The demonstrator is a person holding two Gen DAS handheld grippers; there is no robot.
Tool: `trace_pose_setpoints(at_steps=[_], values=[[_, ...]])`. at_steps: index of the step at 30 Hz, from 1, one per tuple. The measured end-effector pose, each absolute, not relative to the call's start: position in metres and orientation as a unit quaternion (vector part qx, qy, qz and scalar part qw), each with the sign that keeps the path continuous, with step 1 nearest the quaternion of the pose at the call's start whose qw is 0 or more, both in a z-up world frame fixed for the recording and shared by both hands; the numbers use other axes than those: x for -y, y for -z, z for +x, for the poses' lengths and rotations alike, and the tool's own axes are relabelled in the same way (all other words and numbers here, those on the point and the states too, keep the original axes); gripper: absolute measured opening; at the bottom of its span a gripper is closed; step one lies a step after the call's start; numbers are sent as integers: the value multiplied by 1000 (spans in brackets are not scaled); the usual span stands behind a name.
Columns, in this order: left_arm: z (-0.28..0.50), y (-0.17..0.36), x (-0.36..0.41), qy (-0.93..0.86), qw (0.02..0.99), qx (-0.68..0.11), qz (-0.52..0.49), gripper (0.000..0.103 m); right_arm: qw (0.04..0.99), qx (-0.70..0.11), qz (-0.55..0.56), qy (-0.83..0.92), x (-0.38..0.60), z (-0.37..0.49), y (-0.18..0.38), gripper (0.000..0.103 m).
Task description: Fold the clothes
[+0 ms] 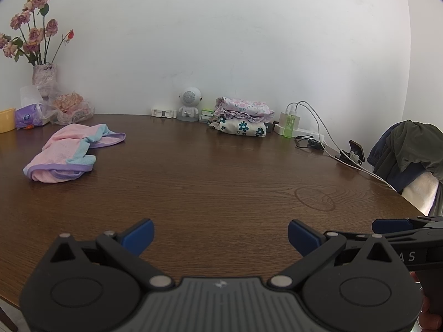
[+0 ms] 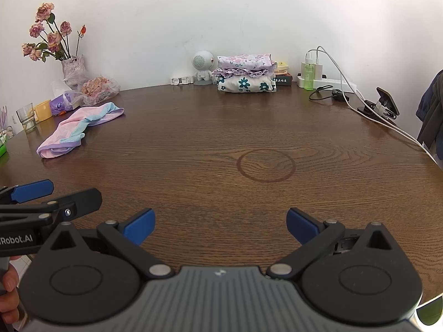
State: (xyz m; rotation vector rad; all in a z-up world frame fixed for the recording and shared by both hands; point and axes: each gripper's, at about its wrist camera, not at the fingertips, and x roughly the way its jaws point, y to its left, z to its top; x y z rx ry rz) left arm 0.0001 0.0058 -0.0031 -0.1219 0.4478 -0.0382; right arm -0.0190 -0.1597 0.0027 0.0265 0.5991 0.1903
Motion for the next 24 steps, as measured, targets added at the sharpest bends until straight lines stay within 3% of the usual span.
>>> trace_pose_setpoints(at_steps=[24], values=[[13, -4, -31, -11, 972, -222, -78, 103, 941, -303, -5, -149, 140, 15, -12, 103]])
